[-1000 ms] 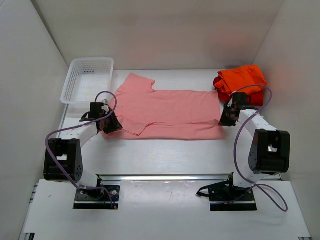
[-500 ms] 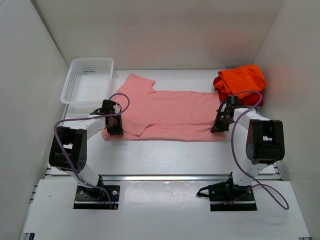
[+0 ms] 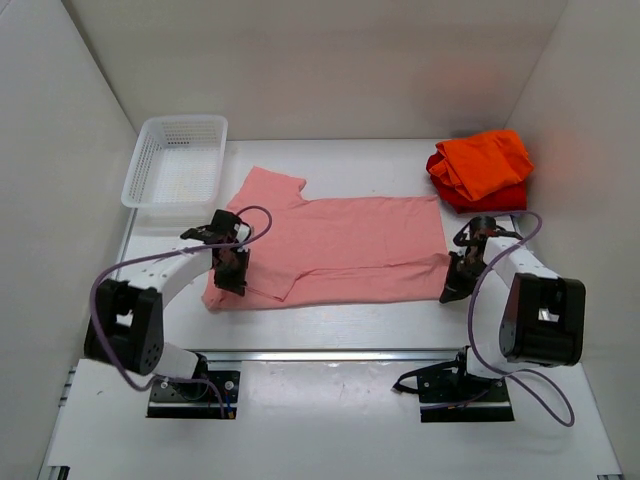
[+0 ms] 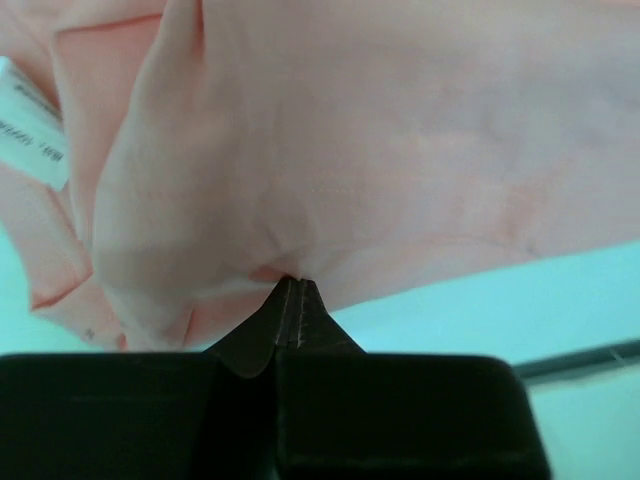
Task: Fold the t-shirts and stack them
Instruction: Fold the flattened tshirt in 1/3 of the way
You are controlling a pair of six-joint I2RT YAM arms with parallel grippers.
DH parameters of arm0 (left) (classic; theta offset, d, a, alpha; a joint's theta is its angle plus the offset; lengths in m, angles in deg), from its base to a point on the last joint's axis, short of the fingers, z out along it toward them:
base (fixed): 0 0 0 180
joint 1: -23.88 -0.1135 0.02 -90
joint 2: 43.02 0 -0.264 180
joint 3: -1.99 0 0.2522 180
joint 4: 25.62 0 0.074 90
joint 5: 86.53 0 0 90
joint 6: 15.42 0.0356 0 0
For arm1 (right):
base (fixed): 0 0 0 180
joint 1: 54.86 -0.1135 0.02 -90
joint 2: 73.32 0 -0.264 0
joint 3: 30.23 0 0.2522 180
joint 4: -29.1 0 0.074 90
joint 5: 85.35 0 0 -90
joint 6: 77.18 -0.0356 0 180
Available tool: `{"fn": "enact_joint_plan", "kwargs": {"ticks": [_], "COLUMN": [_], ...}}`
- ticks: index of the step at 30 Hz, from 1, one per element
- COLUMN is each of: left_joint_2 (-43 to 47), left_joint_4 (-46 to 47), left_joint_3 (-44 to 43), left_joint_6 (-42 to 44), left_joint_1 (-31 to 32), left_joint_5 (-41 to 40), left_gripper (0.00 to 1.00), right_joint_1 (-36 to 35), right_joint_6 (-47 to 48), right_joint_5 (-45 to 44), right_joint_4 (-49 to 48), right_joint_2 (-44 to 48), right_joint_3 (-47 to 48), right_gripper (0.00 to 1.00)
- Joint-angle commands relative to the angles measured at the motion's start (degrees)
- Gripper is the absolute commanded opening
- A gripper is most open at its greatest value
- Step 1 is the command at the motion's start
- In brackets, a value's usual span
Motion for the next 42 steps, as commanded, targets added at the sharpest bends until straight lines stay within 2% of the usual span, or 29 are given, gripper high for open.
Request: {"fn": "enact_joint_plan", "kwargs": {"ticks": [1, 4, 6, 8, 11, 14, 18, 20, 22, 28, 32, 34, 35, 37, 42], "left_joint_2": [8.6, 9.7, 9.7, 7.7, 4.0, 1.6, 4.2, 6.4, 8.6, 11.8, 13.3, 13.7, 13.9, 13.8, 13.2], "left_joint_4": [-3.3, -2.7, -2.0, -1.2, -1.5, -2.7, -2.5, -2.6, -2.7, -2.9, -3.4, -3.2, -3.1, -3.4, -2.5], "left_joint_3": [-2.4, -6.7, -8.7, -11.0, -12.9, -11.7, -5.5, -3.0, -2.0, -3.3, -4.7, -4.8, -4.9, -4.8, -6.3], "left_joint_6": [0.3, -0.1, -0.1, 0.2, 0.3, 0.4, 0.8, 1.1, 0.9, 0.5, 0.6, 0.2, 0.3, 0.5, 0.8], "left_joint_1": [-0.4, -2.9, -4.3, -5.3, -5.4, -4.1, -3.3, -3.8, -5.0, -5.8, -5.9, -6.6, -7.2, -7.6, -7.4], "left_joint_5": [2.9, 5.1, 3.8, 3.4, 5.6, 8.0, 8.2, 8.3, 7.7, 7.3, 6.6, 6.8, 6.5, 6.0, 6.1], "left_gripper": [0.07, 0.07, 0.13, 0.16, 0.17, 0.15, 0.14, 0.22, 0.37, 0.44, 0.45, 0.53, 0.53, 0.53, 0.54], "right_joint_1": [0.4, 0.2, -0.8, -2.0, -3.1, -4.6, -6.8, -6.7, -6.5, -4.6, -3.8, -4.5, -4.9, -6.7, -5.2], "right_joint_6": [1.8, 1.9, 1.6, 1.4, 0.7, -0.8, -2.2, -3.0, -3.7, -3.2, -2.6, -2.4, -2.8, -3.9, -3.0], "right_joint_5": [-1.9, -1.5, -1.2, 0.2, 2.3, 4.8, 3.5, 3.1, 2.4, -0.8, -1.5, -2.3, -3.3, -6.7, -5.5], "right_joint_4": [2.0, 2.5, 1.2, -2.6, -6.9, -9.6, -10.8, -10.1, -9.1, -6.0, -2.9, -0.7, -0.1, 2.2, 7.0], "right_joint_2": [4.8, 5.6, 6.3, 6.5, 3.3, -0.7, -4.0, -4.4, -4.3, -5.0, -5.7, -4.9, -4.2, -2.7, -2.2], "right_joint_3": [1.5, 5.3, 7.6, 8.3, 8.2, 8.6, 8.7, 7.9, 5.9, 0.7, -0.7, -1.7, -2.1, -1.2, 3.0], "right_gripper": [0.00, 0.01, 0.00, 0.04, 0.02, 0.00, 0.00, 0.00, 0.00, 0.00, 0.00, 0.00, 0.00, 0.00, 0.00]}}
